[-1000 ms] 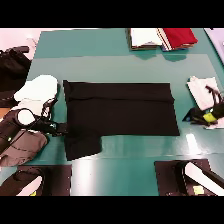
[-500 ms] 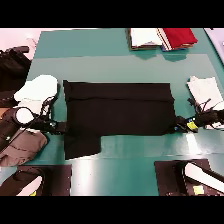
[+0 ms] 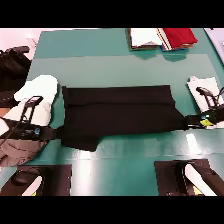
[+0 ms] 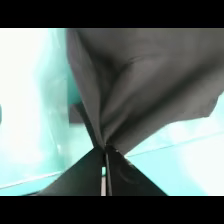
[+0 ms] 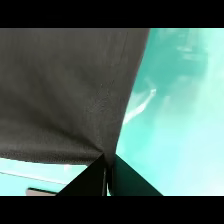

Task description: Fold the shirts.

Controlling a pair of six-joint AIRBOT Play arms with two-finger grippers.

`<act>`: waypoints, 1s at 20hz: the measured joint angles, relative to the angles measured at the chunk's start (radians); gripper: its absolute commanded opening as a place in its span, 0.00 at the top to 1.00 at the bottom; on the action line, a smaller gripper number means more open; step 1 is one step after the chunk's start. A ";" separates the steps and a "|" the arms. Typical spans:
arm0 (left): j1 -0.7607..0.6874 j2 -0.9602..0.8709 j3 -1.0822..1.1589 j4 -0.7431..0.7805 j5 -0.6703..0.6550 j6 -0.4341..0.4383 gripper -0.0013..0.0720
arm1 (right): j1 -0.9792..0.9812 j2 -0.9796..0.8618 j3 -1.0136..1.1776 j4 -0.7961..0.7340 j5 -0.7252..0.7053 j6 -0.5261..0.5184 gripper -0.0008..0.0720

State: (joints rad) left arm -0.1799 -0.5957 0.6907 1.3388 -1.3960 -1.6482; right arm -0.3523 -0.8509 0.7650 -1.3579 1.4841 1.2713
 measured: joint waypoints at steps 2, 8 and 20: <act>0.000 0.009 0.054 0.006 -0.011 0.000 0.95 | 0.013 0.027 0.040 -0.019 0.011 0.009 0.97; 0.000 -0.148 0.177 0.027 0.138 0.057 0.95 | 0.112 -0.128 0.232 -0.044 -0.037 0.062 0.97; 0.000 -0.736 0.486 0.090 0.430 0.101 0.78 | 0.167 -0.646 0.658 0.038 -0.073 0.122 0.61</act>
State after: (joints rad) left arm -0.1799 -1.3319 1.1770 1.4292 -0.9661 -1.5467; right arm -0.1852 -1.4967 1.4231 -1.3201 1.4113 1.3930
